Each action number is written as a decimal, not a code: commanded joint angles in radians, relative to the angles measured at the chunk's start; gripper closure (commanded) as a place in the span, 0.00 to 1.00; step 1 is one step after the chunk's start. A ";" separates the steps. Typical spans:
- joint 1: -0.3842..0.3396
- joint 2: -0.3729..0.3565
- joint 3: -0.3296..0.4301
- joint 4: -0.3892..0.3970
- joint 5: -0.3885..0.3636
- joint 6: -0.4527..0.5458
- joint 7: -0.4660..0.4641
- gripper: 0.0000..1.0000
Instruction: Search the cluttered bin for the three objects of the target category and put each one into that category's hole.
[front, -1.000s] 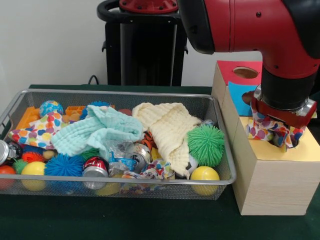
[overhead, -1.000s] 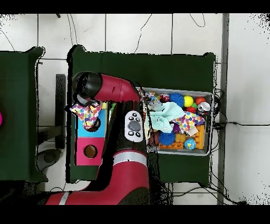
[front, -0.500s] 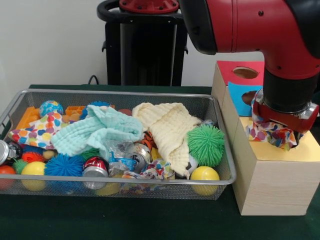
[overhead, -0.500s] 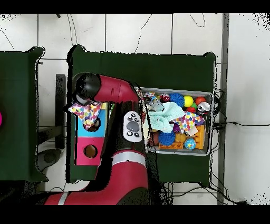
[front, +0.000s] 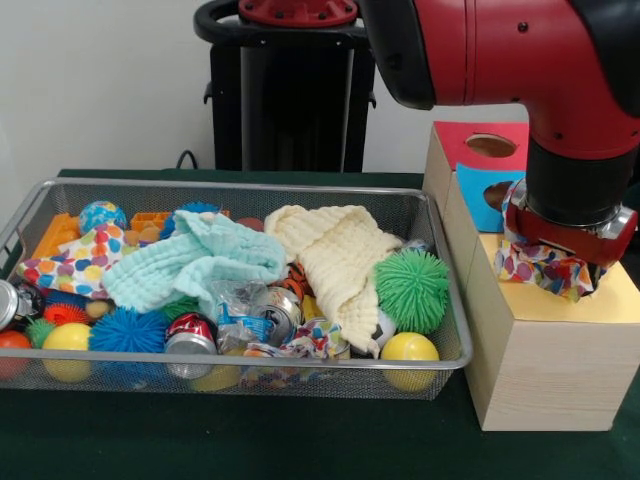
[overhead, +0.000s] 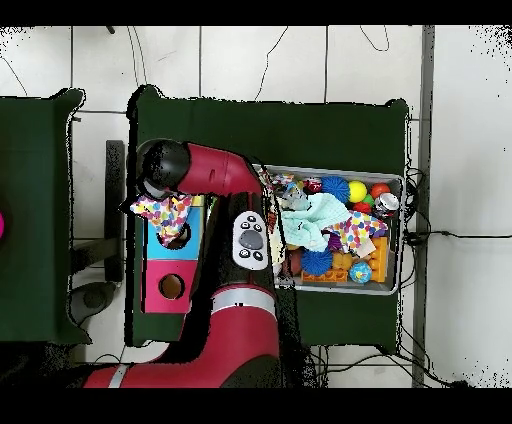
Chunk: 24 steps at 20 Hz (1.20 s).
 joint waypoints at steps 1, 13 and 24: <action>0.031 0.081 0.047 0.166 -0.083 0.016 0.026 0.00; 0.024 -0.043 0.050 0.261 -0.068 0.028 0.007 0.00; 0.046 -0.122 0.012 0.276 -0.083 0.051 0.025 0.00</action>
